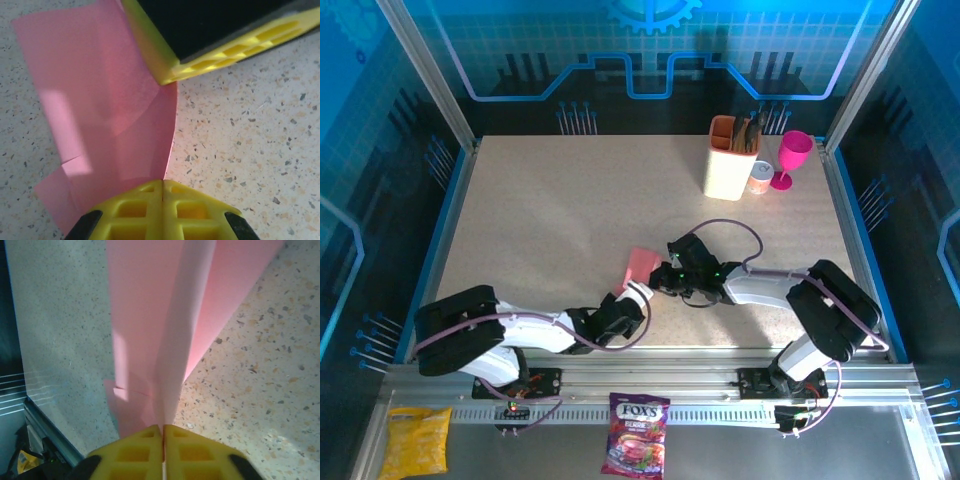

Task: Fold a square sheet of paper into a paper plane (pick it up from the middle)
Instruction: Fold the wing for the fifth time at the center of the table.

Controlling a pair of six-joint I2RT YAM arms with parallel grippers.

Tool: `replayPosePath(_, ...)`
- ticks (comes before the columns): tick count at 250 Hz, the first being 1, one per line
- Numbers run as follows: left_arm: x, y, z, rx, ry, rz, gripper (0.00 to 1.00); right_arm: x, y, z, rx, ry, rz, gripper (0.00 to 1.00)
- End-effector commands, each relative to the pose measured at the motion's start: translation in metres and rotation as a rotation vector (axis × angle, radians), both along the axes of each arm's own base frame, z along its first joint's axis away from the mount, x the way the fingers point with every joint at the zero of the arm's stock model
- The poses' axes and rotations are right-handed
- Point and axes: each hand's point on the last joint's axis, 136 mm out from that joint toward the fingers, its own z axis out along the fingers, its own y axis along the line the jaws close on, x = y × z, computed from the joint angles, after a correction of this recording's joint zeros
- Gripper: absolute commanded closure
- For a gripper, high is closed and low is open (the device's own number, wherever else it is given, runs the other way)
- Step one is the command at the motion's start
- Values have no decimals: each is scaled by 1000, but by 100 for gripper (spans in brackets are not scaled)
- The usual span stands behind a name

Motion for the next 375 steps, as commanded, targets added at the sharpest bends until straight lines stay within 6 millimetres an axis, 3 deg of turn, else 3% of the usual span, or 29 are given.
replayPosePath(1,-1,-1,12,-130,35,-10,100,0,2,20,18,-28,11,64)
replayPosePath(20,-3,-2,18,-206,76,-25,100,6,-10,29,3,-49,-12,56)
replayPosePath(52,-9,-3,23,-313,162,-58,100,19,-33,46,-28,-91,-43,55)
replayPosePath(88,-16,-8,22,-378,248,-91,100,35,-42,65,-71,-140,-13,57)
replayPosePath(120,-15,-8,21,-431,284,-88,100,45,-33,71,-64,-166,46,59)
replayPosePath(130,-15,-10,21,-442,300,-93,100,45,-30,65,-62,-156,66,60)
replayPosePath(136,-15,-10,21,-446,304,-94,100,52,-24,75,-42,-179,80,60)
replayPosePath(166,-15,-11,19,-447,322,-95,100,58,-2,71,-14,-163,172,68)
replayPosePath(206,-16,-11,12,-439,343,-91,100,57,21,53,3,-111,267,77)
replayPosePath(265,-16,-10,2,-439,363,-79,100,48,33,14,-17,-44,302,82)
replayPosePath(321,-15,-11,2,-454,358,-79,100,41,29,-27,-50,28,296,85)
replayPosePath(375,-9,-7,11,-437,309,-69,100,41,22,-44,-76,67,283,86)
